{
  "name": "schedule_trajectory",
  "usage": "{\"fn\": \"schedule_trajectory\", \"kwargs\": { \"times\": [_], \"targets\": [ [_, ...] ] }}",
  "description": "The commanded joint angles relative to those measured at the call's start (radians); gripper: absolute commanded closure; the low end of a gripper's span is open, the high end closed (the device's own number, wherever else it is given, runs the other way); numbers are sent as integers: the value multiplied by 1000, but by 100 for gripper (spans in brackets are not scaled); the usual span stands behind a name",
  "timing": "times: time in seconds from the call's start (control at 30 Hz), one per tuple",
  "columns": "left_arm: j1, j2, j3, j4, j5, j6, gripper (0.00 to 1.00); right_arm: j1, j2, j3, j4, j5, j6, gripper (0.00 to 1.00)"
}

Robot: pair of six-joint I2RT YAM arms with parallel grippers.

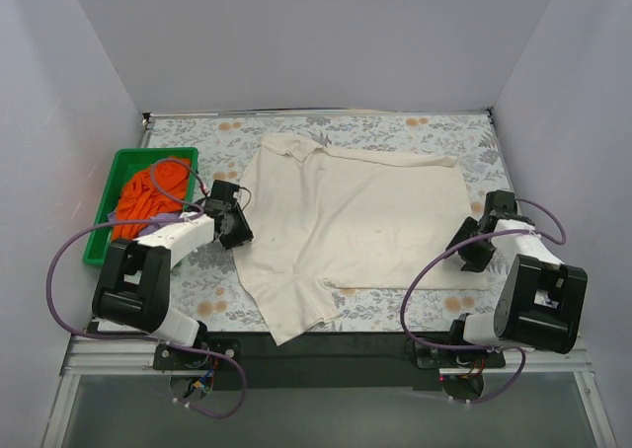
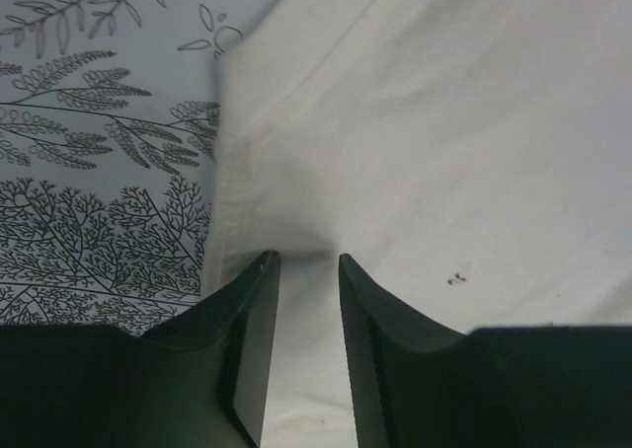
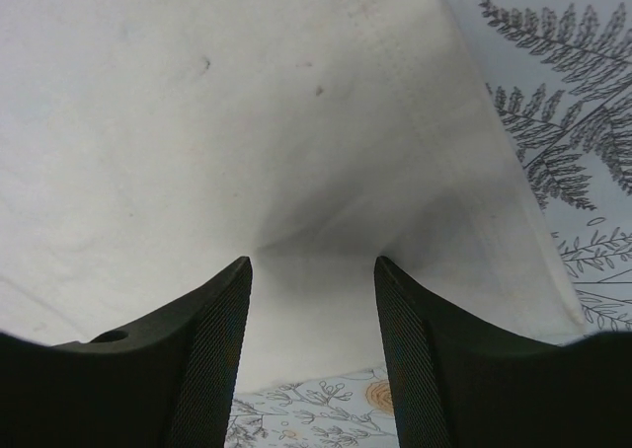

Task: Fold and stack the t-shirts
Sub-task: Flatten the tshirt out

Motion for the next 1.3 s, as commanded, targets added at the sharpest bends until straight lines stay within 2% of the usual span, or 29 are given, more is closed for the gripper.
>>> {"fn": "schedule_trajectory", "kwargs": {
  "times": [0.0, 0.23, 0.37, 0.5, 0.6, 0.63, 0.67, 0.77, 0.87, 1.0, 1.1, 1.17, 1.27],
  "targets": [
    [0, 2, -32, -2, -55, -65, 71, -37, -6, -33, 13, 93, 17, 50],
    [19, -19, -75, -83, -123, -96, 71, -128, -15, -80, 1, 135, 43, 48],
    [25, -86, -85, -124, -128, -98, 70, -153, -49, -82, -15, 143, 38, 45],
    [22, -134, -40, -135, -95, -76, 59, -140, -78, -39, -15, 100, 20, 42],
    [11, -154, 34, -167, -78, -67, 49, -82, -92, 37, -16, 83, 12, 40],
    [7, -169, 51, -179, -72, -68, 47, -36, -90, 57, -10, 83, 8, 39],
    [2, -176, 65, -183, -72, -73, 41, -12, -84, 85, -9, 77, 2, 39],
    [-20, -174, 122, -183, -69, -82, 35, 108, -17, 192, -10, 101, -23, 39],
    [-30, -121, 172, -178, -75, -81, 35, 208, 69, 263, -13, 118, -34, 39],
    [-40, -53, 241, -175, -78, -79, 34, 315, 161, 318, -13, 46, -89, 39],
    [-44, -9, 281, -167, -98, -53, 34, 459, 186, 355, -35, 40, -129, 41],
    [-44, 2, 306, -166, -103, -41, 34, 586, 174, 364, -30, -6, -137, 41],
    [-43, 19, 324, -141, -129, -21, 34, 775, 155, 377, -9, 8, -149, 40]
  ]
}}
